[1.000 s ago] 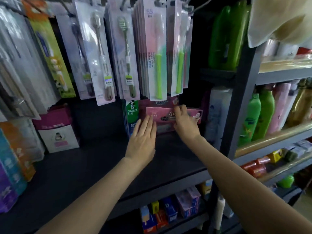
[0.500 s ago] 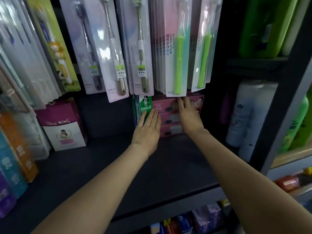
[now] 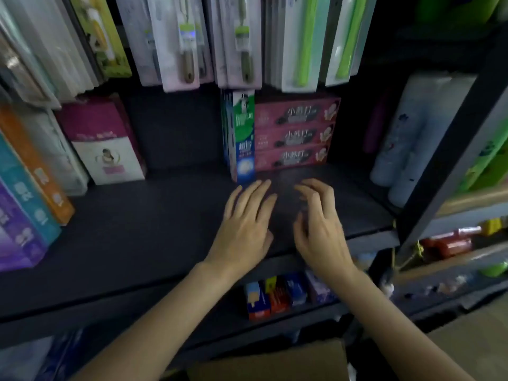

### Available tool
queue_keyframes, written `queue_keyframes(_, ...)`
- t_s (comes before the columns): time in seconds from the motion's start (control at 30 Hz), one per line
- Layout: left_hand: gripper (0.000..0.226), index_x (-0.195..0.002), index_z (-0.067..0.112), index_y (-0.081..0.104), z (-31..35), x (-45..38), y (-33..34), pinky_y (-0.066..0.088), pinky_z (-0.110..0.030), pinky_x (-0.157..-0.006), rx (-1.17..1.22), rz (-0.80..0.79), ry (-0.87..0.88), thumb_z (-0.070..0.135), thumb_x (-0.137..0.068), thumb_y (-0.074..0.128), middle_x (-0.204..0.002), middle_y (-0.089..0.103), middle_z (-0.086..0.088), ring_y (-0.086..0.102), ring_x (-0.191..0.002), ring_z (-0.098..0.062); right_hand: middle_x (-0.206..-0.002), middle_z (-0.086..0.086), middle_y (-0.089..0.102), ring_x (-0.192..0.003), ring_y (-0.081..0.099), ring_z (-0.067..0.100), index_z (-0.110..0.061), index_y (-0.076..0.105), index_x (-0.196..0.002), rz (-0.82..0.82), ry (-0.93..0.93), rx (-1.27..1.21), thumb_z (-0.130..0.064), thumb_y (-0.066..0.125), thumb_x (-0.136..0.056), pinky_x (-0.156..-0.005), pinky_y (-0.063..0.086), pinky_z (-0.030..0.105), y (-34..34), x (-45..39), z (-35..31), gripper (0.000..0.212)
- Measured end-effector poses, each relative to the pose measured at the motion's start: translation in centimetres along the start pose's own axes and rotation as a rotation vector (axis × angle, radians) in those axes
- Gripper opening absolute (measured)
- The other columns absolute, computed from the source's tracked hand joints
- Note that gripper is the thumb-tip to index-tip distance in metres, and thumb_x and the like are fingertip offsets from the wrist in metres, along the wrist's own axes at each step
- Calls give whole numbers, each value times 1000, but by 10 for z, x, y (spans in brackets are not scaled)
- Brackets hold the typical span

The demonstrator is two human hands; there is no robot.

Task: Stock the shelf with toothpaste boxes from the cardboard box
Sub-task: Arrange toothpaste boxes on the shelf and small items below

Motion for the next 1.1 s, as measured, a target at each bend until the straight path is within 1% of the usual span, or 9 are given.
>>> queue_keyframes(0.17, 32, -106, 8, 63, 46, 62, -40, 34, -38, -94, 194, 161, 34, 6, -77, 48, -119, 60, -9, 44, -110, -22, -115, 11, 42, -98, 51, 29, 0, 55, -109, -211, -129, -23, 8, 44, -85, -83, 44, 31, -14, 97, -30, 27)
queue_keyframes(0.27, 32, -107, 7, 59, 70, 127, -9, 35, -36, -89, 294, 3, 93, 7, -77, 48, -116, 59, -9, 45, -105, -23, -107, 14, 48, -87, 50, 32, 0, 54, -99, -371, -118, -79, 7, 40, -85, -77, 43, 34, -5, 157, -41, 22)
queue_keyframes(0.4, 34, -111, 13, 50, 74, 250, 82, 35, -31, -86, 343, -362, -25, 15, -78, 42, -116, 50, -3, 45, -102, -20, -97, 16, 57, -85, 55, 33, 1, 61, -93, -835, 213, -58, -8, 38, -82, -75, 47, 37, 52, 278, -10, 27)
queue_keyframes(0.5, 39, -108, 16, 49, 76, 339, 140, 47, -31, -77, 227, -590, -79, 18, -70, 58, -110, 58, -3, 49, -94, -19, -120, 16, 54, -111, 51, 34, -1, 57, -115, -1235, 564, 11, -3, 43, -87, -91, 42, 36, 100, 391, 22, 31)
queue_keyframes(0.57, 57, -103, 16, 57, 77, 386, 170, 51, -26, -66, 173, -735, -150, 16, -50, 79, -105, 63, -3, 46, -92, -19, -125, 19, 54, -114, 51, 33, 1, 53, -120, -1366, 783, 2, 2, 42, -89, -91, 42, 38, 128, 443, 30, 33)
queue_keyframes(0.67, 51, -97, 13, 67, 77, 429, 203, 52, -28, -65, 123, -802, -185, 13, -47, 81, -104, 65, -5, 43, -95, -20, -132, 21, 49, -119, 49, 33, 4, 41, -129, -1480, 910, 60, -1, 37, -96, -92, 40, 36, 174, 485, 38, 34)
queue_keyframes(0.83, 45, -99, 11, 65, 68, 460, 244, 52, -31, -65, 133, -872, -200, 10, -54, 71, -108, 64, -8, 60, -95, -27, -141, 19, 40, -128, 42, 34, 2, 31, -140, -1462, 1104, 98, -15, 32, -101, -102, 35, 40, 235, 528, 56, 42)
queue_keyframes(0.93, 44, -113, 4, 59, 61, 473, 253, 48, -40, -82, 180, -929, -283, 9, -71, 67, -125, 55, -14, 54, -112, -34, -138, 20, 44, -126, 44, 35, 4, 32, -138, -1362, 1257, 117, -19, 29, -103, -104, 37, 42, 251, 541, 64, 42)
queue_keyframes(1.1, 42, -112, 0, 59, 61, 493, 247, 49, -42, -82, 241, -972, -314, 4, -70, 63, -123, 55, -19, 55, -106, -38, -121, 21, 55, -105, 56, 37, -1, 26, -136, -928, 1573, 9, -22, 46, -96, -72, 40, 36, 247, 548, 66, 49)
Point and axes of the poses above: each hand's wrist, its own x-axis away from the middle knuckle, its own y-axis out of the palm, z = x × y, the point moved 5 cm from there along -x, towards the middle knuckle
